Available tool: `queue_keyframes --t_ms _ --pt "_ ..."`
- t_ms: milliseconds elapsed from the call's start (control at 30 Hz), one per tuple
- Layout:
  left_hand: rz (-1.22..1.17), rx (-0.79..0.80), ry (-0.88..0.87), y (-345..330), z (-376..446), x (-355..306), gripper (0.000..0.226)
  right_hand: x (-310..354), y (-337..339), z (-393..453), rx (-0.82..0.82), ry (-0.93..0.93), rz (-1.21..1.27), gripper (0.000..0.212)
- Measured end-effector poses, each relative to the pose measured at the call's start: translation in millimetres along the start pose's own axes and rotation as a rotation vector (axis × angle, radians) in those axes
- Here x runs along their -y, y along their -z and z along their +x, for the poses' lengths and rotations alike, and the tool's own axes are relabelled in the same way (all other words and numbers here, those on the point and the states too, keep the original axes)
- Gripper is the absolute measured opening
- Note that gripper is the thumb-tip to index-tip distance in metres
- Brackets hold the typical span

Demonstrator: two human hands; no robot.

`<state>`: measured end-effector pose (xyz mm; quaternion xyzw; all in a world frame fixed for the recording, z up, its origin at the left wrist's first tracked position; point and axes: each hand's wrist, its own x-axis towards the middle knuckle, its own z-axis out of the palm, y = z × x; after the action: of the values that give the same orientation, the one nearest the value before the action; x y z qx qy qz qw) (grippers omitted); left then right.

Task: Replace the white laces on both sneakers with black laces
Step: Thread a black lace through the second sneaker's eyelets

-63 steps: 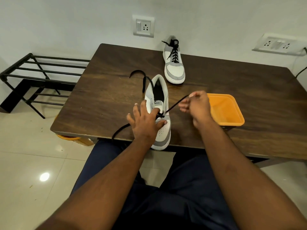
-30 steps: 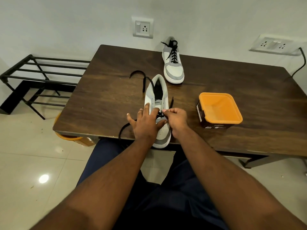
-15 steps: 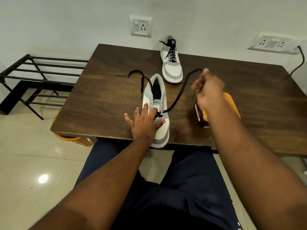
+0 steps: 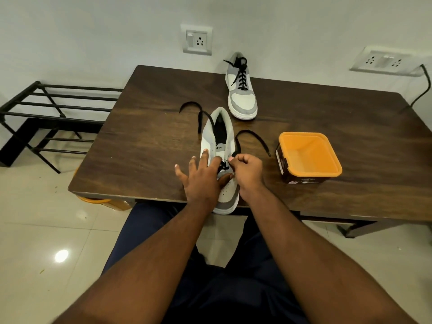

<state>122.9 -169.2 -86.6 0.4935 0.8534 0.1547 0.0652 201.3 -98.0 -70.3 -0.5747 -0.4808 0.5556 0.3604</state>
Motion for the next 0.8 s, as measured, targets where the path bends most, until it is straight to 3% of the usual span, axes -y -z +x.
queue_keyframes --t_ms 133,267,400,533,600,700,800 --pt "-0.014 -0.021 -0.009 -2 0 3 0.050 32 15 18 0.019 0.114 -0.111 0.024" --pt "-0.018 -0.020 -0.014 -3 1 3 0.047 119 59 50 -0.132 0.306 -0.014 0.021" --pt "-0.035 -0.019 -0.006 -5 0 3 0.047 173 93 71 -0.187 0.349 0.116 0.026" --pt "-0.040 -0.027 0.008 -4 0 2 0.050 129 76 66 0.031 0.158 0.008 0.006" --pt "-0.029 -0.029 0.009 -5 0 2 0.052 88 62 52 0.129 0.058 -0.100 0.022" --pt "-0.029 -0.018 0.011 -5 0 2 0.056 30 47 26 0.186 0.199 -0.387 0.047" --pt "-0.021 -0.009 0.020 -6 -1 2 0.060 0 38 13 0.243 0.424 -0.616 0.046"
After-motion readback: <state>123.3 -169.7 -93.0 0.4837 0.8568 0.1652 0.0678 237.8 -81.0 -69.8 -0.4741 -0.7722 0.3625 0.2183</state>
